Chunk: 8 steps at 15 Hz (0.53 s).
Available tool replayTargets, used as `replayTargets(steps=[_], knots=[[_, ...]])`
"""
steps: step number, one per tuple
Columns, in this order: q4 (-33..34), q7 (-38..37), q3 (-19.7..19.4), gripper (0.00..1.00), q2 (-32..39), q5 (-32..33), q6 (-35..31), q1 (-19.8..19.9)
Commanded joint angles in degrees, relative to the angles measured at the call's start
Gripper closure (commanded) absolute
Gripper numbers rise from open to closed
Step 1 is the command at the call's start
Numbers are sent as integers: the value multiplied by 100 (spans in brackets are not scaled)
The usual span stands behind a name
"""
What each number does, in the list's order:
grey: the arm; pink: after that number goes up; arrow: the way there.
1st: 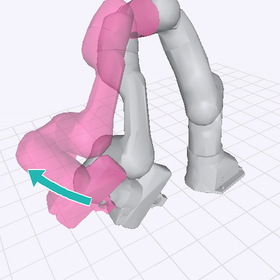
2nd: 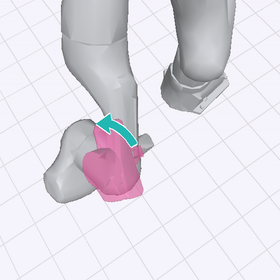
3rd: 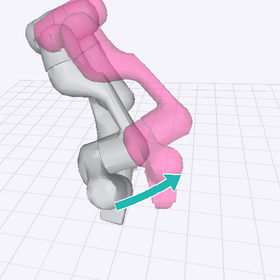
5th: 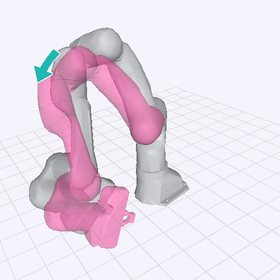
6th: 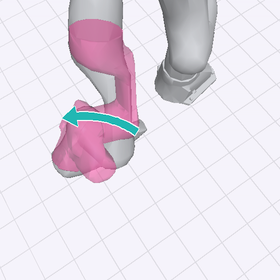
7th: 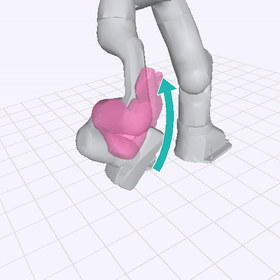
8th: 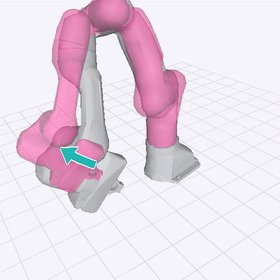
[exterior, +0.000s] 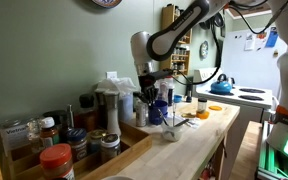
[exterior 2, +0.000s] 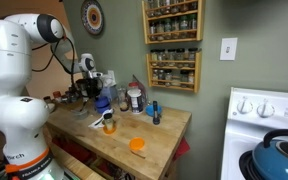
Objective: Stack up the blue cups
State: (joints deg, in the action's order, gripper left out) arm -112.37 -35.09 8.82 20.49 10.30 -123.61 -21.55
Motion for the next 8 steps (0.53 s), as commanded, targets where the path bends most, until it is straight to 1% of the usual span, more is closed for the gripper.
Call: replayTargets(steps=[1, 3, 4, 5, 7, 8], knots=[[100, -144, -54, 99, 68, 16, 194, -32], [107, -122, -54, 99, 94, -18, 167, -14], [110, -111, -56, 94, 112, -23, 110, -6], [113, -115, -60, 70, 118, -23, 85, -3], [123, -136, -68, 66, 97, -9, 107, -7], [111, -157, -74, 60, 50, 2, 94, -8]])
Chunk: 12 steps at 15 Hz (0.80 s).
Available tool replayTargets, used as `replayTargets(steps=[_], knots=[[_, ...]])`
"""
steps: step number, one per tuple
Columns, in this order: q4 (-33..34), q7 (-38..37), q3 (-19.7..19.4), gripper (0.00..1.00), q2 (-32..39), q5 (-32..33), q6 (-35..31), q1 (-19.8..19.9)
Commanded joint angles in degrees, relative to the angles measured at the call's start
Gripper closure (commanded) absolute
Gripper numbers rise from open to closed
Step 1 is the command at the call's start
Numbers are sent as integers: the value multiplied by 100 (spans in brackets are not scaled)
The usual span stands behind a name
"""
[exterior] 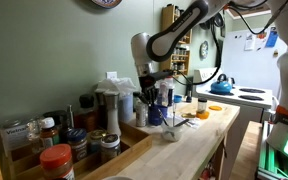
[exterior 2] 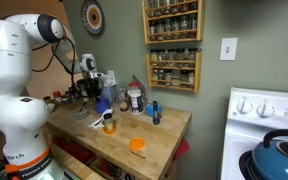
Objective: Stack up the blue cups
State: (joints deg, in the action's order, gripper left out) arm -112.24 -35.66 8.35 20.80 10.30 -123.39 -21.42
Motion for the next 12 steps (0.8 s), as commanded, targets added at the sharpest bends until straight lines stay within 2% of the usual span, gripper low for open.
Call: replayTargets(steps=[1, 3, 5, 8, 9, 10, 11, 12], knots=[[72, -33, 9, 52, -56, -78, 16, 9], [-189, 568, 242, 38, -460, -610, -548, 213], [-395, 882, 310, 23, -851, -748, -959, 201], [-644, 1894, 581, 1, -1306, -1397, -1339, 332], [-167, 1331, 430, 0, -877, -1010, -1014, 196], [-205, 1408, 473, 11, -1000, -1064, -1022, 207], [-200, 1397, 474, 2, -1027, -1057, -1015, 209], [-195, 1396, 467, 0, -1008, -1056, -1015, 211]])
